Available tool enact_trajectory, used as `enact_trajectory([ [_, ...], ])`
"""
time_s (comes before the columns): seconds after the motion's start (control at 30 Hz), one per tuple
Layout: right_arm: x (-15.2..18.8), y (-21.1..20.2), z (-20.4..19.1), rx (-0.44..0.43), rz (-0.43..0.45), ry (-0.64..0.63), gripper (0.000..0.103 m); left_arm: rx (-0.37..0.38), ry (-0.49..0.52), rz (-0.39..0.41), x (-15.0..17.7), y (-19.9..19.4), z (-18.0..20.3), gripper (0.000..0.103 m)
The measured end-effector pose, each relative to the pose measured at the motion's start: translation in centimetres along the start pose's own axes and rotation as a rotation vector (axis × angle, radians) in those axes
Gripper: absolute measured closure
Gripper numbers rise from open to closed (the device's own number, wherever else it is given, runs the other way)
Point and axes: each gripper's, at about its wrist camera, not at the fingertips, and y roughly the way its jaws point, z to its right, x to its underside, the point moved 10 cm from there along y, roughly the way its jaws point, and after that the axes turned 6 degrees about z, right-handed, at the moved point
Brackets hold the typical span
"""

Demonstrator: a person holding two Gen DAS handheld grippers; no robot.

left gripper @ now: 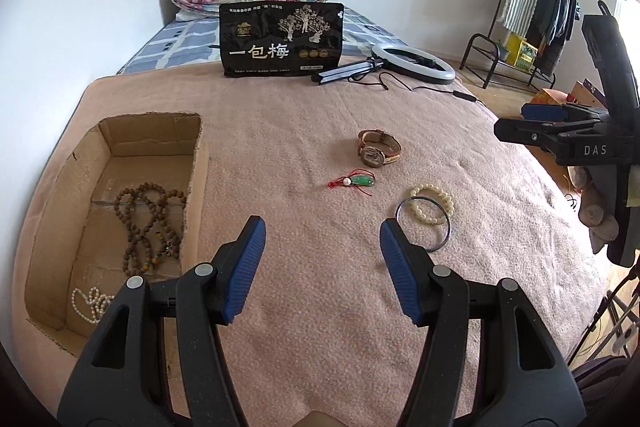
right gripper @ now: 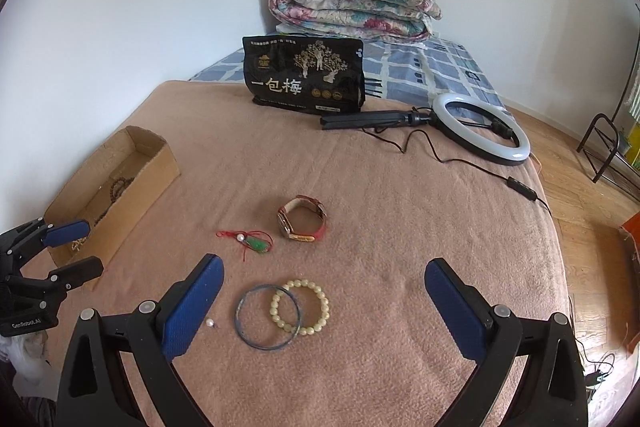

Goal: Organize jewelry
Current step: 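Move the left tool to the jade pendant while the right tool approaches the pale bead bracelet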

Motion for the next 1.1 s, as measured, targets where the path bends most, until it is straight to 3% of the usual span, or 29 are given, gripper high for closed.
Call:
enact_trajectory([
  [0.2,2.1,1.0,1.8,-0.009,-0.036,0.038,0.003,0.009,0.015,-0.019,0.1,2.3,1.5,0.042],
  [0.3,3.3,1.8,2.3,-0.024,-0.066,0.054,0.009,0.018,0.011,-0.027,0.1,3.6,2.0,0.043],
  [0.37,4.1,2.4,2.6,-0.037,-0.085,0.064,0.014,0.02,0.004,-0.037,0.1,4.7,2.1,0.052],
  [0.53,5.8,3.8,3.0,-0.08,-0.126,0.106,0.024,0.022,-0.016,-0.059,0.2,7.5,2.2,0.065],
  [0.87,7.4,6.1,2.1,-0.155,-0.176,0.12,0.05,0.026,-0.085,-0.081,0.1,12.6,1.4,0.07],
  [0.97,7.6,6.6,1.8,-0.173,-0.182,0.116,0.056,0.021,-0.06,-0.094,0.4,13.7,1.5,0.076],
  [1.1,7.8,7.1,1.5,-0.193,-0.19,0.115,0.063,0.004,-0.041,-0.098,0.6,14.6,1.3,0.076],
])
